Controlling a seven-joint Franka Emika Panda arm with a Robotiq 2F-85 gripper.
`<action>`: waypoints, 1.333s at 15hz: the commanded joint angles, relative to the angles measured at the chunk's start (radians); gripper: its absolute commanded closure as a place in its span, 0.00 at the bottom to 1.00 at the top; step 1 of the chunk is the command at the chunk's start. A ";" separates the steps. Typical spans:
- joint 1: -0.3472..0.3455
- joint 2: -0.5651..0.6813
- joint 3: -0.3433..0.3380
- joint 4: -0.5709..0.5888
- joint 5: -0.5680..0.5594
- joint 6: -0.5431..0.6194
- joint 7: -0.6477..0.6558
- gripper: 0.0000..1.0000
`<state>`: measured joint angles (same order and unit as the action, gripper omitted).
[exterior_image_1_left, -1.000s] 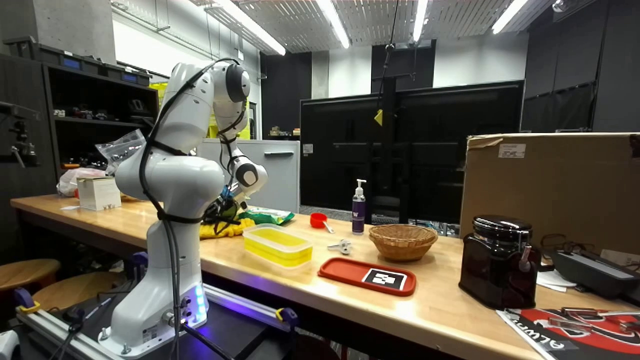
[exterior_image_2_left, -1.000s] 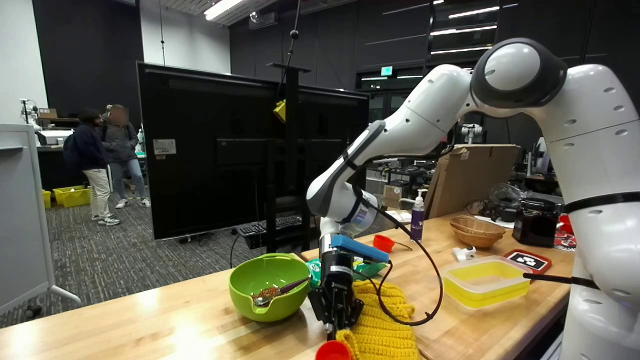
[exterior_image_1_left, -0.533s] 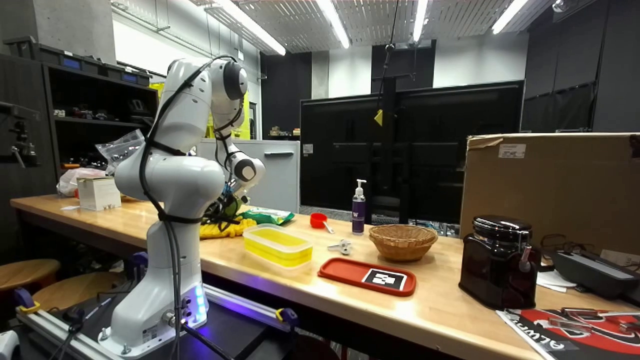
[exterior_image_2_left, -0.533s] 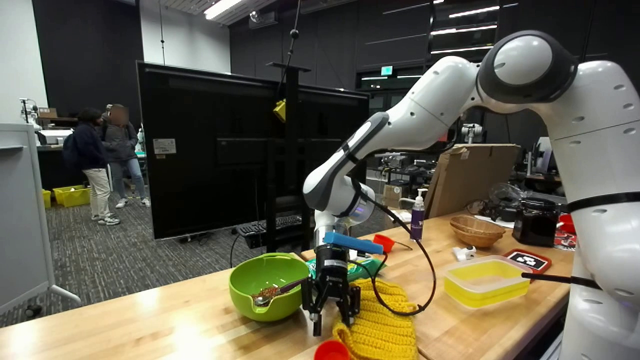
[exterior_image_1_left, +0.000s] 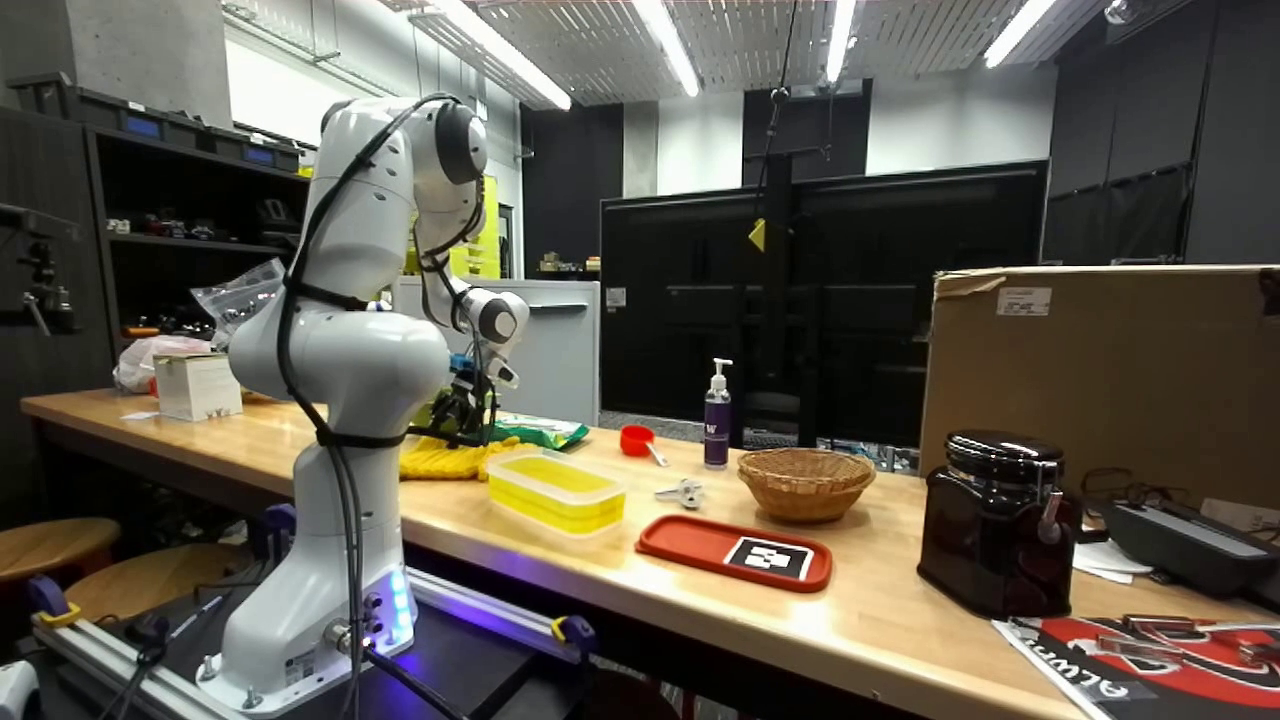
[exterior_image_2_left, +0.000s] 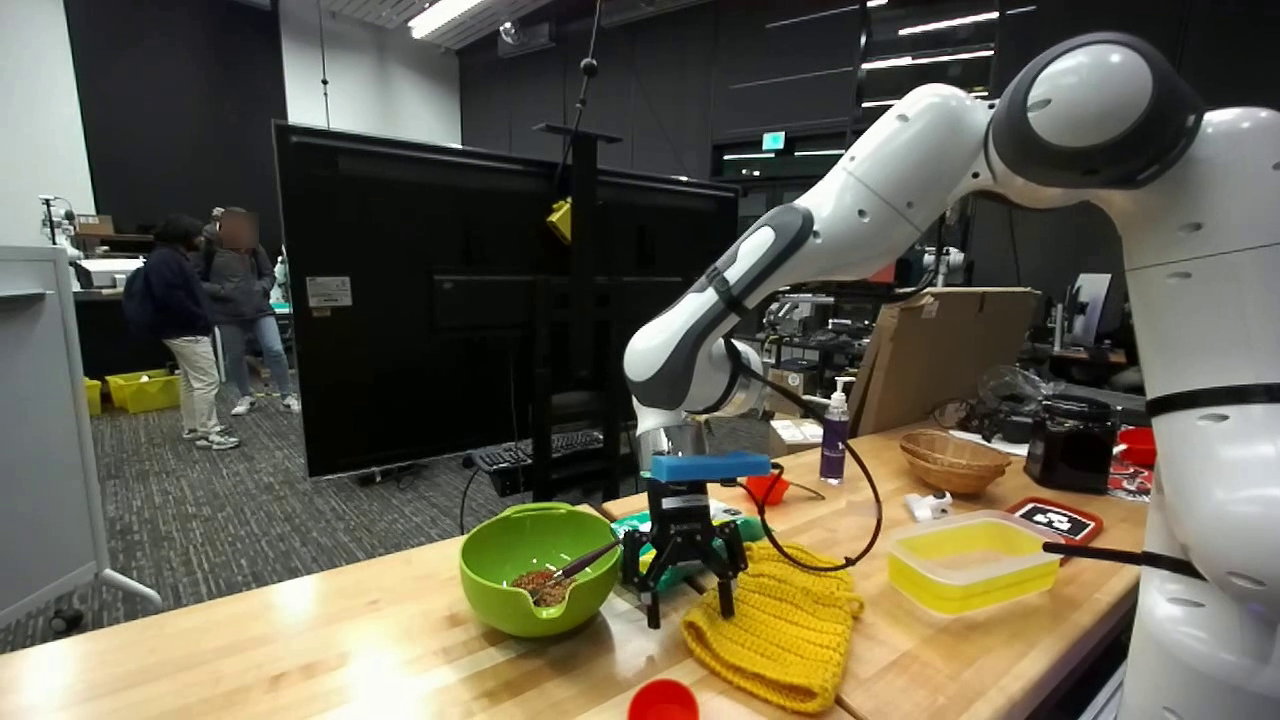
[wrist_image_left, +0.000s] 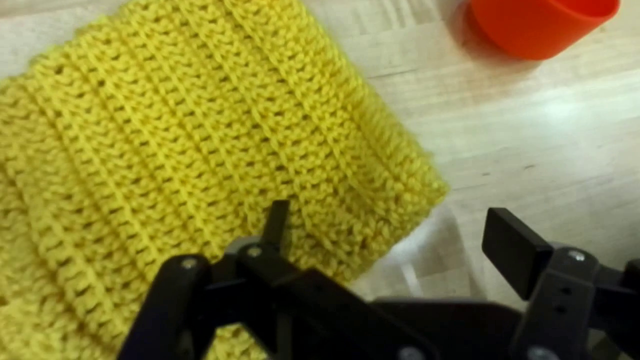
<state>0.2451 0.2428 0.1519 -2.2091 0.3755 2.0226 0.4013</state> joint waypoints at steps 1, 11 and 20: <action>0.003 -0.062 -0.012 -0.040 -0.079 0.031 0.105 0.00; -0.009 -0.117 -0.034 -0.075 -0.342 0.069 0.293 0.00; -0.022 -0.257 -0.003 -0.145 -0.330 0.129 0.243 0.00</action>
<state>0.2313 0.0695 0.1304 -2.3003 0.0503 2.1456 0.6564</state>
